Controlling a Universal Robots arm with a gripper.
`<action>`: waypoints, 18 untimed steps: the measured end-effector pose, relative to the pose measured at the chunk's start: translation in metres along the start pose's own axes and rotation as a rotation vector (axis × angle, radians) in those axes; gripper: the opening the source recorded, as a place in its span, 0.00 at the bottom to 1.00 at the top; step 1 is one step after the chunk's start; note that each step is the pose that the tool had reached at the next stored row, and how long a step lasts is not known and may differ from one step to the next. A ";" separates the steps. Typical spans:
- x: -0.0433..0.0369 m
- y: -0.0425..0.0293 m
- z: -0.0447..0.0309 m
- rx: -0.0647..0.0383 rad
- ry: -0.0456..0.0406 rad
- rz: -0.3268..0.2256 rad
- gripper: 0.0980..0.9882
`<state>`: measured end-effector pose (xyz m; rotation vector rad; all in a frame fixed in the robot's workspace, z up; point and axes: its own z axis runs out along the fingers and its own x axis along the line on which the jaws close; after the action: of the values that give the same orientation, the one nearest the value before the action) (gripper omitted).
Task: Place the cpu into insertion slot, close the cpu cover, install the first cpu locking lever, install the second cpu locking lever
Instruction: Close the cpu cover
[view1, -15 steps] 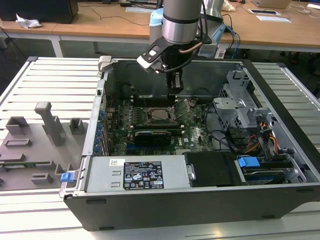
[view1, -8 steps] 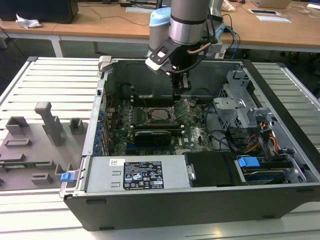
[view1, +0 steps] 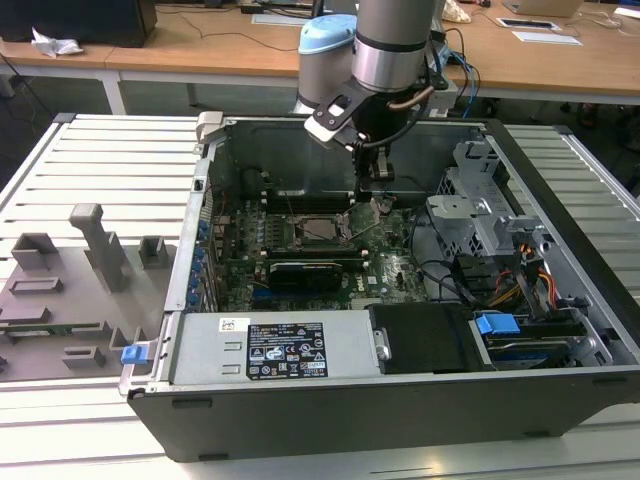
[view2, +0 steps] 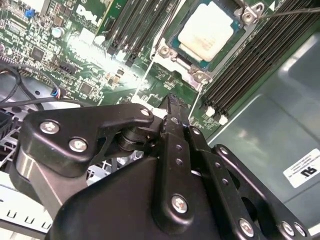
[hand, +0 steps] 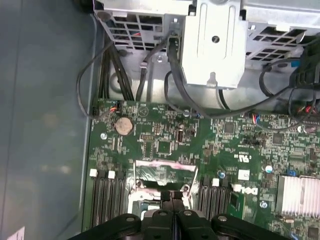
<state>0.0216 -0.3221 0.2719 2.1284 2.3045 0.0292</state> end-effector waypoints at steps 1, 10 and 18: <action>-0.0001 0.0011 0.0004 -0.004 -0.0004 0.002 0.01; 0.0000 0.0116 0.0047 -0.008 -0.0014 0.040 0.01; 0.0024 0.0249 0.0093 -0.008 -0.0015 0.025 0.01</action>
<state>0.0463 -0.3176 0.2630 2.1531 2.2725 0.0371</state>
